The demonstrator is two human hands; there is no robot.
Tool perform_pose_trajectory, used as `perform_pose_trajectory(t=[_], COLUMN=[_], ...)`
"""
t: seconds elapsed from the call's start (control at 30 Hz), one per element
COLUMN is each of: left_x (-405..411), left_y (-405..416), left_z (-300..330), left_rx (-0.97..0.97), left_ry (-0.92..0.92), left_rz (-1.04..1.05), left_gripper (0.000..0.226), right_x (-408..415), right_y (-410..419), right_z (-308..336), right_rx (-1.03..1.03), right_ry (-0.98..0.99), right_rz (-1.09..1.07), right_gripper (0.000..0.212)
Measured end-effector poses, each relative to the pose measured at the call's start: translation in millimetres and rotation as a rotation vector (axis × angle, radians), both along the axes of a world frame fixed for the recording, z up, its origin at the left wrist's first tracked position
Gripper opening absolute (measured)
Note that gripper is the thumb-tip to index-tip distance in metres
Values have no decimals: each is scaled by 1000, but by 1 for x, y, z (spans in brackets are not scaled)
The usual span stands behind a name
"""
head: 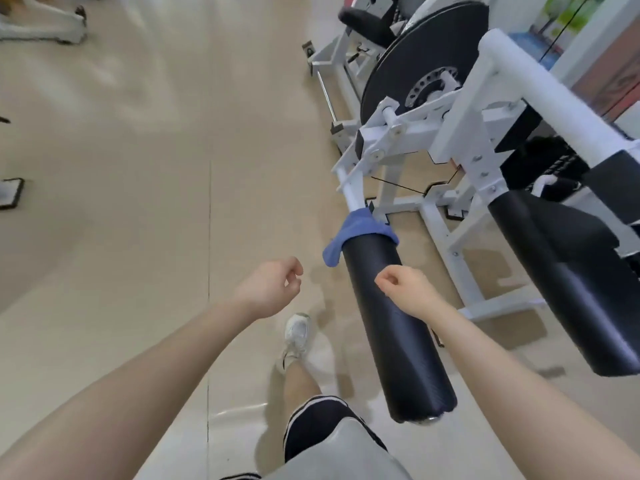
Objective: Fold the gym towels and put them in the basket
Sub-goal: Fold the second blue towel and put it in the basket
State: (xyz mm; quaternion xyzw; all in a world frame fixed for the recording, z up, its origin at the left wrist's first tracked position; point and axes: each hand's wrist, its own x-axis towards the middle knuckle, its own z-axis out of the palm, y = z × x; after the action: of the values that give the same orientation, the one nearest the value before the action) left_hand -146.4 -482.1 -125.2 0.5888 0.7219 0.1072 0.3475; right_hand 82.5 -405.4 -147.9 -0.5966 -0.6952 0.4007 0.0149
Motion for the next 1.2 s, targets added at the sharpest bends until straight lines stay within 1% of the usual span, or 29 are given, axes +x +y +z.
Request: perform_pose_trajectory(t=[0.1, 0.23, 0.3, 0.37, 0.47, 0.53, 0.67, 0.83, 0.93, 1.0, 1.07, 1.13, 1.2], left_x=[-26, -52, -55, -56, -60, -63, -66, -69, -71, -73, -75, -76, -76], left_y=[76, 184, 227, 261, 294, 305, 318, 342, 354, 356, 355, 351, 346], left_z=[-9, -22, -29, -39, -62, -77, -94, -97, -98, -96, -89, -79, -65], left_rx=[-17, -22, -53, -86, -161, -199, -281, -268, -249, -233, -208, -181, -160], left_ry=[22, 78, 74, 60, 40, 46, 53, 46, 41, 35, 8, -30, -74], left_rz=[-93, -174, -205, -231, -268, -315, -414, -531, -606, -660, -699, -740, -817], left_gripper=[26, 24, 25, 26, 26, 26, 28, 25, 26, 26, 25, 24, 27], right_x=[-27, -59, -67, -71, -68, -65, -67, -74, -73, -73, -77, -84, -97], right_y=[70, 164, 196, 217, 232, 232, 232, 228, 235, 239, 236, 222, 201], right_z=[-22, -61, -81, -103, -136, -149, -153, -158, -156, -148, -133, -111, -78], right_rx=[-9, 24, 15, -6, -96, -116, 11, 86, 54, 20, 55, 131, 199], right_ry=[-8, -100, -176, -234, -420, -493, -640, -733, -722, -670, -580, -400, -210], right_rz=[-74, -58, -42, -53, 72, 129, 164, 79, 67, 8, -147, -362, -527], right_gripper=[24, 26, 26, 34, 41, 46, 50, 43, 42, 39, 34, 27, 20])
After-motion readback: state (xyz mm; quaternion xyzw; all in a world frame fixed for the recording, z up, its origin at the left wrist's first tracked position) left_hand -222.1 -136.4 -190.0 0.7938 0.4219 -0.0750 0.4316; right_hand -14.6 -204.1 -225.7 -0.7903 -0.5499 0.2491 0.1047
